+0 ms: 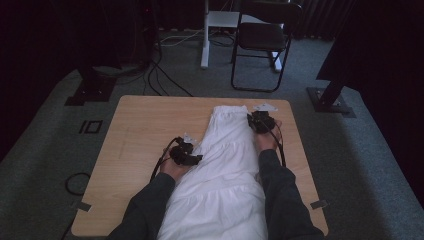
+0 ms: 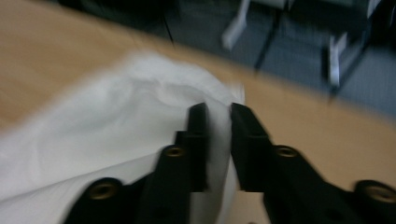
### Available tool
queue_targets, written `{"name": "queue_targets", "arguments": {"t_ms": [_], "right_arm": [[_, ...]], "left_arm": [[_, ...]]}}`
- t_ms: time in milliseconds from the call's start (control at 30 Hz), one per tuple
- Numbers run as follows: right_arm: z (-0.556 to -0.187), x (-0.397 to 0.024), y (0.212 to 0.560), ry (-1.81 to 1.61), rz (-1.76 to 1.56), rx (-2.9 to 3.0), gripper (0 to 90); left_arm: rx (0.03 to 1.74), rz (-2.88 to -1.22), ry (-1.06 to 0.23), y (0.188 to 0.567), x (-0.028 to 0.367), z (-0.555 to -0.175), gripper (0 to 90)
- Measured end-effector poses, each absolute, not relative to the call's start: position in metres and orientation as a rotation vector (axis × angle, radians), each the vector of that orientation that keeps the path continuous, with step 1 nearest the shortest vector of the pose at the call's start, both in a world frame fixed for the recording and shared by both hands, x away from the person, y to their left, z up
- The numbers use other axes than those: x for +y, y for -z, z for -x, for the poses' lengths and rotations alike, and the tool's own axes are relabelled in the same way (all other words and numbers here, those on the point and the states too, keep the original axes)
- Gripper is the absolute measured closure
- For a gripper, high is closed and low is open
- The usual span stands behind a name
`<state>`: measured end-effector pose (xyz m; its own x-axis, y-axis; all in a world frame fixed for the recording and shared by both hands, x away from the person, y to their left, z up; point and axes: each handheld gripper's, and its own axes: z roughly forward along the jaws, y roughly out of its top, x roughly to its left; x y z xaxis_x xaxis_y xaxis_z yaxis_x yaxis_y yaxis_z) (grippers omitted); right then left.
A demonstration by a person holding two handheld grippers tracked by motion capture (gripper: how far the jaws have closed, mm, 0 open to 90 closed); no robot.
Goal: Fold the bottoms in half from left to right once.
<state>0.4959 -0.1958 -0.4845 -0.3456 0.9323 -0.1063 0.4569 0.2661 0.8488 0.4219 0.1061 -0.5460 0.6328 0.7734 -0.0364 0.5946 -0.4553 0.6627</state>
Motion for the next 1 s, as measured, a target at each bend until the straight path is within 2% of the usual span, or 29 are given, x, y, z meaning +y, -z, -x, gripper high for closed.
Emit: {"name": "queue_targets", "arguments": {"t_ms": [33,133,233,367,500,600,667,800,1000], "right_arm": [[-0.501,-0.201,0.499,-0.968,-1.323,1.976,65.2],[-0.506,-0.208,0.528,-0.929,-1.423,2.085,53.4],[-0.5,-0.213,0.536,-1.014,-1.463,2.06,48.7],[-0.488,-0.212,0.54,-1.081,-1.455,2.077,47.0],[-0.484,-0.206,0.552,-0.992,-1.464,2.138,49.7],[-0.483,-0.204,0.555,-0.966,-1.435,2.127,51.1],[-0.481,-0.201,0.555,-0.944,-1.425,2.128,51.4],[-0.47,-0.199,0.554,-0.933,-1.408,2.154,53.5],[-0.423,-0.194,0.554,-0.94,-1.359,2.217,56.0]], "left_arm": [[1.069,-2.202,-0.346,0.545,0.106,-0.422,46.4],[1.067,-2.173,-0.377,0.541,0.108,-0.424,46.2],[1.09,-2.118,-0.405,0.534,0.106,-0.433,45.7],[1.069,-2.119,-0.447,0.53,0.091,-0.444,46.2],[1.055,-2.174,-0.476,0.537,0.075,-0.457,52.1],[1.054,-2.185,-0.432,0.546,0.074,-0.459,68.2],[1.051,-2.186,-0.44,0.546,0.076,-0.454,74.2],[1.051,-2.176,-0.427,0.548,0.086,-0.435,75.7],[1.066,-2.121,-0.396,0.553,0.101,-0.389,75.1]]}}
